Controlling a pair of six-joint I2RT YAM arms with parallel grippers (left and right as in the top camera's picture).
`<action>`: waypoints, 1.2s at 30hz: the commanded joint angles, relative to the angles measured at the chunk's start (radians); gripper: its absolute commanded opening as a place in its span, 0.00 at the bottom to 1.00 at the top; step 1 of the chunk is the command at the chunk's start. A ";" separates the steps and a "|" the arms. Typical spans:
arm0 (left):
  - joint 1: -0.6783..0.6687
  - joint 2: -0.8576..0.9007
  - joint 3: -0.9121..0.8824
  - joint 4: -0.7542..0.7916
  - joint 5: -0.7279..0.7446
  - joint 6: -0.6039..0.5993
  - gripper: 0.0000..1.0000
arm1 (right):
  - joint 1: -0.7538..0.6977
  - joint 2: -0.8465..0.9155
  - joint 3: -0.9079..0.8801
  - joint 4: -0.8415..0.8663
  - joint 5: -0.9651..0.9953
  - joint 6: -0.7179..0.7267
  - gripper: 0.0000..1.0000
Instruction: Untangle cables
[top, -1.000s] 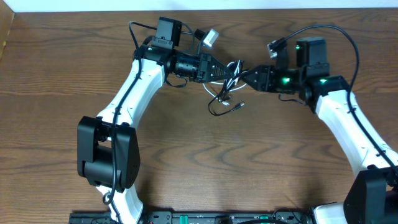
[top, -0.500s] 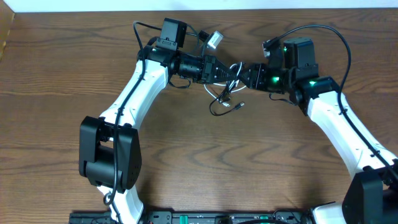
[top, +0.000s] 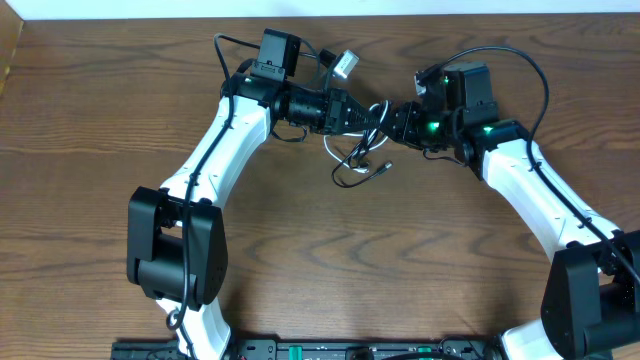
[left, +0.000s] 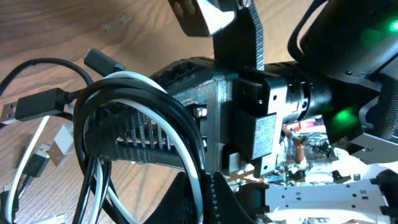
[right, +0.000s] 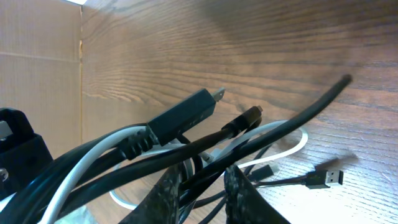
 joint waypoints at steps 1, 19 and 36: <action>0.002 -0.002 0.003 0.002 -0.001 -0.005 0.08 | 0.006 -0.001 -0.004 -0.001 -0.013 0.011 0.15; 0.013 -0.002 0.003 0.002 0.039 -0.169 0.07 | -0.018 -0.006 -0.003 0.003 -0.080 -0.413 0.45; 0.023 -0.002 0.003 0.002 -0.011 -0.189 0.07 | -0.059 -0.018 -0.003 0.021 -0.178 -0.027 0.39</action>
